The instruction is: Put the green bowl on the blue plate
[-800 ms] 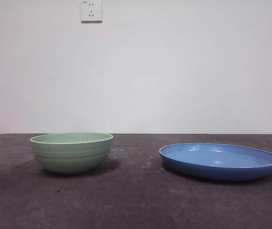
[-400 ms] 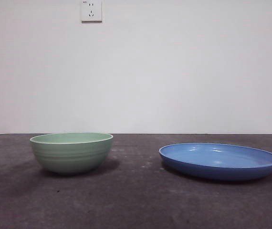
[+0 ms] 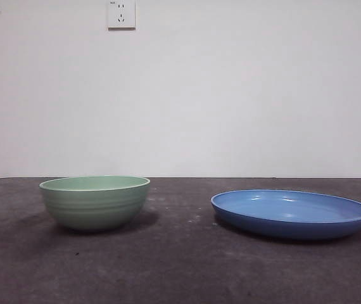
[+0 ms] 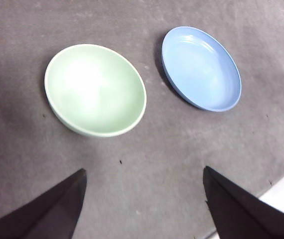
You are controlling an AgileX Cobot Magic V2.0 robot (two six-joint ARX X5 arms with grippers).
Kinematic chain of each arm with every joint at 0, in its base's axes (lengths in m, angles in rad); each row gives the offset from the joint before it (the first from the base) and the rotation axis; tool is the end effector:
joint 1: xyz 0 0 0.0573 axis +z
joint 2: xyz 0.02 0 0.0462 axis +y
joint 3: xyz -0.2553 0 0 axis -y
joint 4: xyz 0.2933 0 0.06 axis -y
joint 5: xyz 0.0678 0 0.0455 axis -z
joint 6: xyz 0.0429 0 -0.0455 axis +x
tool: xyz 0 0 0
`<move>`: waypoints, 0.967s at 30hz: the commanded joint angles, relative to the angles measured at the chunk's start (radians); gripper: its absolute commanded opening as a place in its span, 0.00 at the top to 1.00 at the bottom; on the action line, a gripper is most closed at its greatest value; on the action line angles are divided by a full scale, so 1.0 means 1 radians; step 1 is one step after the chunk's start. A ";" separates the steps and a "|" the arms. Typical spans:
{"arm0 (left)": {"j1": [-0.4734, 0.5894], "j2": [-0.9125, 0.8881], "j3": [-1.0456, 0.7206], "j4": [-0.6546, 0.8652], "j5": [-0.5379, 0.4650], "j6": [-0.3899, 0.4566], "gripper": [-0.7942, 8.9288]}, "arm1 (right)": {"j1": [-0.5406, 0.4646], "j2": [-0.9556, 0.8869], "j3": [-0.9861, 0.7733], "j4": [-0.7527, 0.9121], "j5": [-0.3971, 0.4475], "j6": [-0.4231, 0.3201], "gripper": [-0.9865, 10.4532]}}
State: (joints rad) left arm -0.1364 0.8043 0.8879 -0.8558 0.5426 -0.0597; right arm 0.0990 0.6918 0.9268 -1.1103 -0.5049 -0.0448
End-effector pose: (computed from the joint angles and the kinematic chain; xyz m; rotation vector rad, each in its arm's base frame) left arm 0.2002 -0.0498 0.2987 -0.2133 0.7901 -0.6217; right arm 0.1593 0.0367 0.3121 0.1383 0.8564 0.5834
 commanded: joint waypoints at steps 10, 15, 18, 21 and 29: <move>-0.116 0.382 0.274 0.026 -0.245 -0.025 0.53 | 0.003 0.006 0.020 0.010 -0.003 0.007 0.61; -0.143 0.550 0.339 0.034 -0.336 0.006 0.53 | 0.003 0.006 0.020 0.010 -0.003 0.008 0.61; -0.152 0.633 0.346 0.066 -0.362 0.023 0.53 | 0.003 0.006 0.020 0.010 -0.003 0.008 0.61; -0.153 0.706 0.346 0.097 -0.367 0.023 0.53 | 0.003 0.006 0.020 0.010 -0.003 0.008 0.61; -0.153 0.891 0.346 0.162 -0.393 0.023 0.54 | 0.003 0.006 0.020 0.010 -0.003 0.007 0.61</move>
State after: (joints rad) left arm -0.2855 1.6794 1.2091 -0.7010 0.1543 -0.0460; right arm 0.0990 0.6918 0.9268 -1.1103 -0.5049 -0.0448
